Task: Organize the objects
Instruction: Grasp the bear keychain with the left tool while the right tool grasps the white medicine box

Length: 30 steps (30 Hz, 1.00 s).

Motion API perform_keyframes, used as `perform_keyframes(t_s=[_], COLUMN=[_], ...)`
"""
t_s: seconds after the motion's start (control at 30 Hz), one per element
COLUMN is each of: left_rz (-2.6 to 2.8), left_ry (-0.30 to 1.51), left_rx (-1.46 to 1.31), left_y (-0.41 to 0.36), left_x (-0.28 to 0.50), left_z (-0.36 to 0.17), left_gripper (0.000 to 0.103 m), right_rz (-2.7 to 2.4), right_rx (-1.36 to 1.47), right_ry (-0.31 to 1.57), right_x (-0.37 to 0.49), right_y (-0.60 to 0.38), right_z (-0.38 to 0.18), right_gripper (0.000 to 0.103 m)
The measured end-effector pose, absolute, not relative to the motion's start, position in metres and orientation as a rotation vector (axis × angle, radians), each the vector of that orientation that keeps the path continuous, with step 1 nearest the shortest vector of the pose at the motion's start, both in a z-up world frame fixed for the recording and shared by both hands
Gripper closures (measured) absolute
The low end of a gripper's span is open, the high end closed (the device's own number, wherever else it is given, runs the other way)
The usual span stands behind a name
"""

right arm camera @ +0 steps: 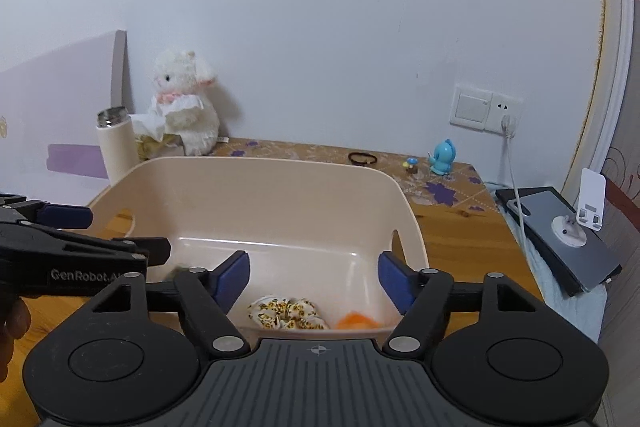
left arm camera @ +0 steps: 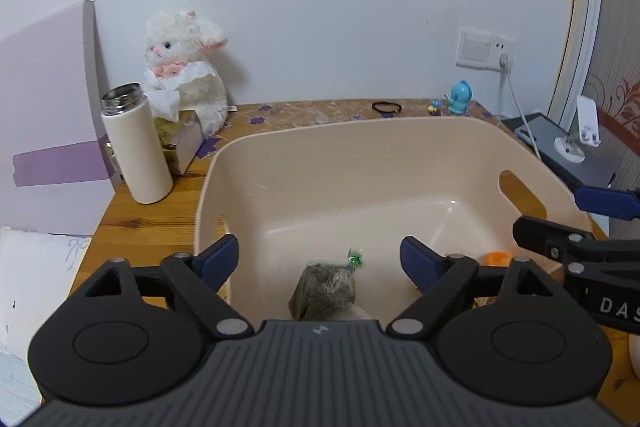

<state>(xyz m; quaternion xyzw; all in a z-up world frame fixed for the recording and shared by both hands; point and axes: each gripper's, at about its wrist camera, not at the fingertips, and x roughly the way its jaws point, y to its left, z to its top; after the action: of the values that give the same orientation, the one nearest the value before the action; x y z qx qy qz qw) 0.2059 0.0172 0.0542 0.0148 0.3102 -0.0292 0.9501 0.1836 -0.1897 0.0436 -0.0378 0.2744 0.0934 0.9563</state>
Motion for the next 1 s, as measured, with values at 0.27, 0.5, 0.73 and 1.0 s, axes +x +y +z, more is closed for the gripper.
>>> perform_keyframes(t_s=[0.27,0.5,0.73,1.0], left_rz=[-0.045,-0.044,-0.037,-0.075], left_ry=[0.596,0.638,0.719,0.830], left_rx=[0.023,0.023,0.024,0.051], left_y=[0.029,0.039,0.051,0.060], left_x=[0.170,0.145,0.144,0.161], left_z=[0.067,0.053,0.021,-0.028], left_gripper=[0.011,0.011,0.011,0.011], right_rz=[0.199,0.226,0.300,0.345], right_rx=[-0.092,-0.127,-0.126,-0.175], right_ry=[0.549,0.613,0.716,0.770], right_x=[0.150,0.137,0.139,0.148], right_y=[-0.186,-0.176,-0.165,-0.142], right_z=[0.044,0.019,-0.014,-0.035], right_gripper=[0.022,0.022,0.022,0.023])
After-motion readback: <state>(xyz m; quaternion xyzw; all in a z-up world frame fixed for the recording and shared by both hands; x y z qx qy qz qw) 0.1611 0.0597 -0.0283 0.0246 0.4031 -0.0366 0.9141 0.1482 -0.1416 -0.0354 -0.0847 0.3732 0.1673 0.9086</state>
